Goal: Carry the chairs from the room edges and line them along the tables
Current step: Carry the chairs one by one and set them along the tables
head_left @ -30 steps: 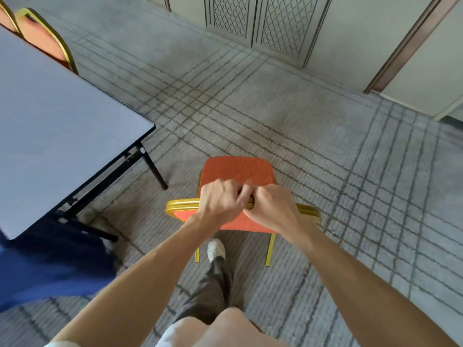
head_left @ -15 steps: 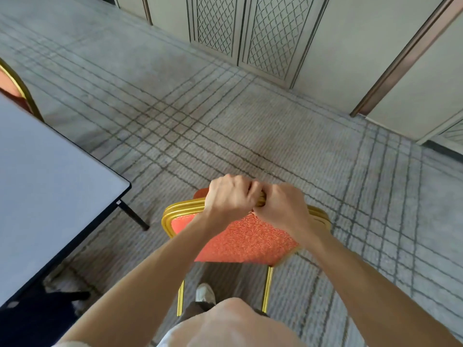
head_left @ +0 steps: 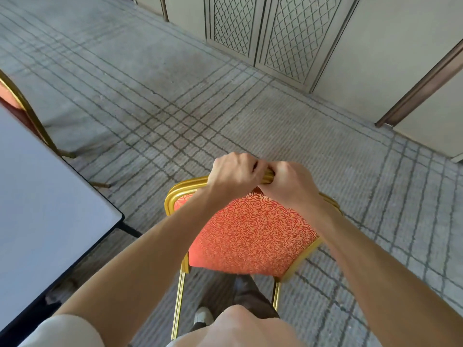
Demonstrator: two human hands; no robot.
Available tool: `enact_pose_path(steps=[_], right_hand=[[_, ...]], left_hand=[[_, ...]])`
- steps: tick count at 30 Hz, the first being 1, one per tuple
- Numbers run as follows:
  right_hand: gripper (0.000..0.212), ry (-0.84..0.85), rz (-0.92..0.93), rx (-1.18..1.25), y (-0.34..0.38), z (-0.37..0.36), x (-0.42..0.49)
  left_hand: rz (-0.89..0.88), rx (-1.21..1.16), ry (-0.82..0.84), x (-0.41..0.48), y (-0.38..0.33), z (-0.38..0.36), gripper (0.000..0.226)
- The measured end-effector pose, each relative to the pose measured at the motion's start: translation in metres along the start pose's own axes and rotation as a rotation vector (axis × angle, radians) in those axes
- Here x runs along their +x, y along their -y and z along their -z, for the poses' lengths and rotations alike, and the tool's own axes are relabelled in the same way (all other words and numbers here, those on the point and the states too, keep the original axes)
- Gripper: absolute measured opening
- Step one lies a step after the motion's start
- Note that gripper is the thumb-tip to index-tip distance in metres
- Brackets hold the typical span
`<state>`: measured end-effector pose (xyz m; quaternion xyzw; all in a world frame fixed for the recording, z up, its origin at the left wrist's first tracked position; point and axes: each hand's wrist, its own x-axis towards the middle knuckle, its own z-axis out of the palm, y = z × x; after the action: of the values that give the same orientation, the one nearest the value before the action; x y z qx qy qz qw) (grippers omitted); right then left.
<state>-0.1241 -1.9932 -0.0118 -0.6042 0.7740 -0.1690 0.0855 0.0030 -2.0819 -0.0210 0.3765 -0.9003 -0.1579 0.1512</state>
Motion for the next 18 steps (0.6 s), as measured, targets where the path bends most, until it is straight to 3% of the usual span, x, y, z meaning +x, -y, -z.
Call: enact_pose_path(steps=[7, 11, 18], right_hand=[[0.036, 0.03, -0.014, 0.039, -0.04, 0.004, 0.11], [0.04, 0.041, 0.002, -0.001, -0.052, 0.005, 0.153], [0.027, 0.182, -0.012, 0.054, -0.08, 0.001, 0.226]], left_hand=[[0.124, 0.071, -0.022, 0.102, 0.009, -0.007, 0.036], [0.244, 0.021, -0.014, 0.138, 0.019, -0.011, 0.051], [0.21, 0.099, -0.009, 0.21, 0.039, -0.036, 0.051]])
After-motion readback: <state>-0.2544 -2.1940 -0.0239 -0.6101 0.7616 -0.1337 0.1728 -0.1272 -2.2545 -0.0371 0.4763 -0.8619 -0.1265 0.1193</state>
